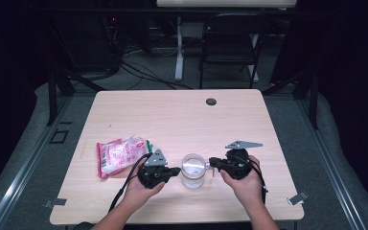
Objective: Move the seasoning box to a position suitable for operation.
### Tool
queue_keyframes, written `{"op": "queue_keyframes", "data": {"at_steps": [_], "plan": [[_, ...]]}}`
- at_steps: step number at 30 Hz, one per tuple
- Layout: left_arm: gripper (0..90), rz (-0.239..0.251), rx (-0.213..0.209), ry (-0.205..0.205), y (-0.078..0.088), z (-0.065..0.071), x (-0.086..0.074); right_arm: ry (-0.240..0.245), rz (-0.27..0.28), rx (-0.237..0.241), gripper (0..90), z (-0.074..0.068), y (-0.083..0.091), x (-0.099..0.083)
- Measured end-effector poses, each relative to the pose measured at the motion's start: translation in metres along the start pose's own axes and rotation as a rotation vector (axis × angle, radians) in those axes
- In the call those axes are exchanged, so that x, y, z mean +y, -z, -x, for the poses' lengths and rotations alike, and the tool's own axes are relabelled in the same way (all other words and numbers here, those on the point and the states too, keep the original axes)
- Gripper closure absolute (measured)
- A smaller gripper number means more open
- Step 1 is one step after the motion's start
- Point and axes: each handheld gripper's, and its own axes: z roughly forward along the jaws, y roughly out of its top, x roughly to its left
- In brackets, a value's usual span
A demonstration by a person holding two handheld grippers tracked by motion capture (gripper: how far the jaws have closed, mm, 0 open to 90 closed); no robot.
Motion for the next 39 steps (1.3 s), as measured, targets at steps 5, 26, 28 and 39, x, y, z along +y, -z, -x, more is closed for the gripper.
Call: {"op": "queue_keyframes", "data": {"at_steps": [5, 26, 28, 39], "plan": [[90.0, 0.019, -0.021, 0.009, 0.000, -0.001, 0.001, -0.004, 0.005, 0.006, 86.5, 0.001, 0.000, 0.000], [90.0, 0.051, -0.034, -0.002, 0.002, 0.004, 0.007, 0.003, 0.023, 0.007, 84.5, 0.002, 0.000, -0.005], [90.0, 0.055, -0.033, -0.004, 0.003, 0.005, 0.009, 0.014, 0.022, 0.009, 84.0, 0.001, 0.001, -0.005], [90.0, 0.083, -0.038, -0.016, 0.004, 0.007, 0.022, 0.133, 0.066, 0.011, 63.8, -0.014, 0.021, -0.013]]}}
